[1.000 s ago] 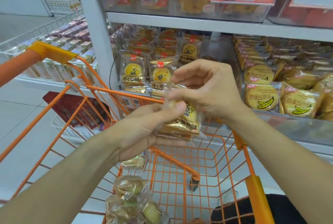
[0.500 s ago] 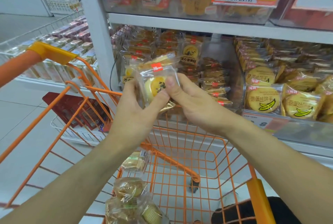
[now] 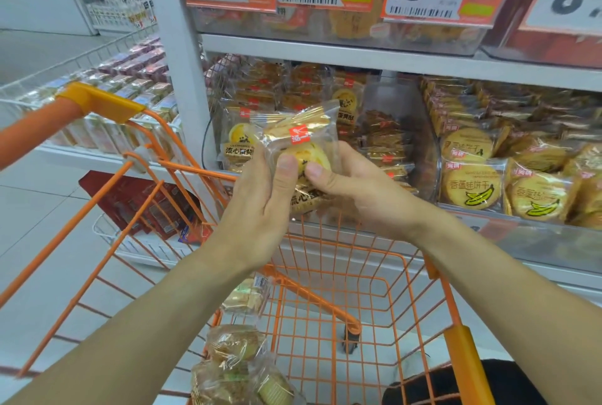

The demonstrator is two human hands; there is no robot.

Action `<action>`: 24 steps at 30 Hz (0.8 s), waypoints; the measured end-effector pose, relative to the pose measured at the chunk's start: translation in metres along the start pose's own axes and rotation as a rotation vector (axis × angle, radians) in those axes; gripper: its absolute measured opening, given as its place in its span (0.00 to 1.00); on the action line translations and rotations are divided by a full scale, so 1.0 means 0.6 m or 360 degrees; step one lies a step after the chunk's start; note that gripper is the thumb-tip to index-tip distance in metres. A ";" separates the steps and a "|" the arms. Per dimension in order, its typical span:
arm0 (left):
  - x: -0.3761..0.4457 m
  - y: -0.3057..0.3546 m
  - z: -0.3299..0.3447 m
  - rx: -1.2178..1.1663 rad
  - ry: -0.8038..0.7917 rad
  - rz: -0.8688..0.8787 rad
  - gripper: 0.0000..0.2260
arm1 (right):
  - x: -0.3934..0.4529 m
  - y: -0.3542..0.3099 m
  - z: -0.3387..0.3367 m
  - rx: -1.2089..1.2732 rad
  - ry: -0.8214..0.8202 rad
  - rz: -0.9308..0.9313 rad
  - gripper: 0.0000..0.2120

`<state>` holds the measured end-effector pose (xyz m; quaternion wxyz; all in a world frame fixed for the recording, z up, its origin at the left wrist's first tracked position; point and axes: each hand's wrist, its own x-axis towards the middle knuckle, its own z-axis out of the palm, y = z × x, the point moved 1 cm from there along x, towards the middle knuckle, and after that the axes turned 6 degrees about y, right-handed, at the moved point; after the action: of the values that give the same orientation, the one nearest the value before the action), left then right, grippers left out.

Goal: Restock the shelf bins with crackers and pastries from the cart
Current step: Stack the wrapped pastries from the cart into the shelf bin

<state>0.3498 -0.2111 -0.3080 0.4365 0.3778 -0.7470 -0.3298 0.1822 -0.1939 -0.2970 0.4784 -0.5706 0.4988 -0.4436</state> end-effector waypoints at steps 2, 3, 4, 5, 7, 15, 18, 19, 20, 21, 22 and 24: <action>0.002 -0.010 0.003 0.0165 -0.0044 0.0065 0.27 | 0.002 0.004 -0.015 -0.0051 0.0121 -0.0021 0.38; 0.002 -0.015 0.003 0.0254 -0.0062 0.0038 0.31 | 0.002 0.006 -0.024 -0.0104 0.0181 -0.0046 0.37; 0.002 -0.022 0.003 0.0372 -0.0084 -0.0010 0.34 | 0.002 0.008 -0.034 -0.0164 0.0246 -0.0073 0.35; 0.002 -0.030 0.003 0.0535 -0.0140 -0.0067 0.35 | 0.002 0.009 -0.043 -0.0232 0.0320 -0.0092 0.34; -0.004 -0.043 0.003 0.1016 -0.0355 -0.0099 0.37 | 0.005 0.006 -0.062 -0.0390 0.0486 -0.0131 0.33; -0.009 -0.063 0.010 0.1479 -0.0487 0.0071 0.38 | 0.104 0.032 -0.116 -0.0730 0.0949 0.0020 0.29; -0.010 -0.064 0.011 0.1454 -0.0488 0.0052 0.38 | 0.145 0.036 -0.116 -0.0934 0.0907 0.0093 0.29; -0.010 -0.063 0.012 0.1438 -0.0484 0.0045 0.38 | 0.155 0.039 -0.116 -0.1037 0.0900 0.0164 0.30; -0.010 -0.062 0.013 0.1430 -0.0478 0.0044 0.38 | 0.161 0.039 -0.115 -0.1109 0.0904 0.0213 0.30; -0.011 -0.060 0.013 0.1429 -0.0474 0.0039 0.38 | 0.164 0.041 -0.115 -0.1122 0.0930 0.0265 0.29; -0.011 -0.059 0.014 0.1426 -0.0470 0.0033 0.38 | 0.166 0.041 -0.113 -0.1098 0.0971 0.0281 0.30; -0.011 -0.059 0.015 0.1411 -0.0451 0.0027 0.38 | 0.167 0.038 -0.104 -0.0973 0.1118 0.0300 0.36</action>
<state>0.3539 -0.2216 -0.3433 0.1292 0.4730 -0.8712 -0.0234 0.1286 -0.3011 -0.3076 0.1292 -0.4529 0.7876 -0.3972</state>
